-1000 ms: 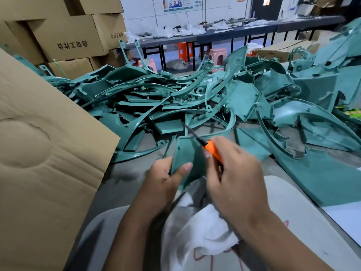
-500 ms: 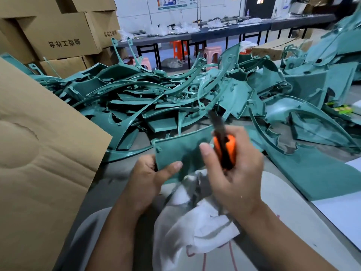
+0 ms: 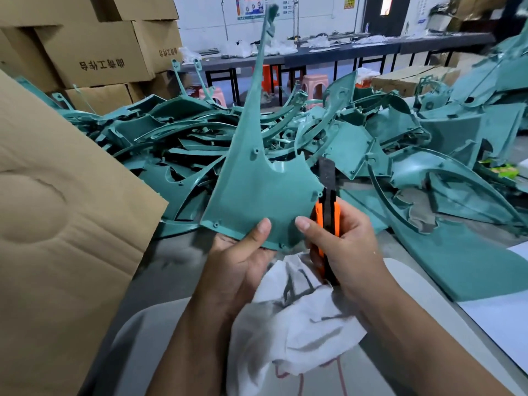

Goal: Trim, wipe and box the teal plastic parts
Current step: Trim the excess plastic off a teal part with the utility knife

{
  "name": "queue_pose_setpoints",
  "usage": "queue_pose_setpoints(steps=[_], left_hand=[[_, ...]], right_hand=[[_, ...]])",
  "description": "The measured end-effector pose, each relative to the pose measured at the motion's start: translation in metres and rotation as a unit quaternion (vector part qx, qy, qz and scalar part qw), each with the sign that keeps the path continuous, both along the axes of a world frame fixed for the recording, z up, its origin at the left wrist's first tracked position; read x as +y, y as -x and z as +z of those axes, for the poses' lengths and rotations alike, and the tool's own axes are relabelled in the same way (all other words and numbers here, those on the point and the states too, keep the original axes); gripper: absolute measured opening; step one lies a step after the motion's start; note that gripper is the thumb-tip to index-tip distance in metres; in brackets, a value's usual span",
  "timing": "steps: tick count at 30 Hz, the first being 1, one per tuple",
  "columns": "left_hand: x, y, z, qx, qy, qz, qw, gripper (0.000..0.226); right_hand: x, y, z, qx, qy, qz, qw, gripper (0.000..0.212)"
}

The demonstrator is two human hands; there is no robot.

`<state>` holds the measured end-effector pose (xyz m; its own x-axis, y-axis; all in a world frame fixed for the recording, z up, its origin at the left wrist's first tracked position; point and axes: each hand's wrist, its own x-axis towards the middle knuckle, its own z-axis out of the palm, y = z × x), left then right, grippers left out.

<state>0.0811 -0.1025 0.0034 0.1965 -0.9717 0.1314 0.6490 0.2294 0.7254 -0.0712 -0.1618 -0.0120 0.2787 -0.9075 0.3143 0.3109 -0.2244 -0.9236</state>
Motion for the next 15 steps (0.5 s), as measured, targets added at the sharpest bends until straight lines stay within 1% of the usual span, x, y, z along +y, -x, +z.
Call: queue_pose_setpoints(steps=[1,3,4,6,8,9,11,13,14,15], left_hand=[[0.001,-0.002,-0.003,-0.051,-0.001,0.017,0.999,0.042],[0.001,-0.014,-0.008,-0.185,-0.021,0.109,0.976,0.029],[0.0,-0.02,-0.007,-0.203,-0.025,0.127,0.971,0.027],[-0.003,-0.031,-0.007,-0.224,-0.01,0.112,0.968,0.03],[-0.004,-0.038,-0.008,-0.293,0.006,0.101,0.951,0.034],[-0.005,-0.04,-0.009,-0.313,0.012,0.101,0.944,0.034],[-0.006,-0.039,-0.011,-0.324,0.014,0.107,0.94,0.033],[-0.006,-0.037,-0.012,-0.333,0.026,0.137,0.933,0.032],[-0.007,-0.037,-0.013,-0.333,0.032,0.162,0.928,0.033],[-0.007,-0.036,-0.014,-0.324,0.035,0.19,0.926,0.034]], right_hand=[[-0.001,0.0,-0.001,0.001,-0.003,-0.012,1.0,0.034],[-0.005,0.002,-0.001,0.018,0.002,-0.041,0.999,0.023],[-0.007,0.004,0.0,0.031,0.005,-0.06,0.998,0.022],[-0.009,0.007,0.002,0.058,0.009,-0.098,0.994,0.016],[-0.009,0.009,0.004,0.067,0.007,-0.111,0.992,0.014],[-0.01,0.01,0.004,0.068,0.011,-0.107,0.992,0.013],[-0.008,0.011,0.005,0.077,0.028,-0.105,0.991,0.011],[-0.008,0.012,0.006,0.083,0.041,-0.143,0.985,0.007],[-0.009,0.013,0.006,0.089,0.049,-0.174,0.979,0.011],[-0.01,0.014,0.005,0.097,0.06,-0.202,0.973,0.02]])
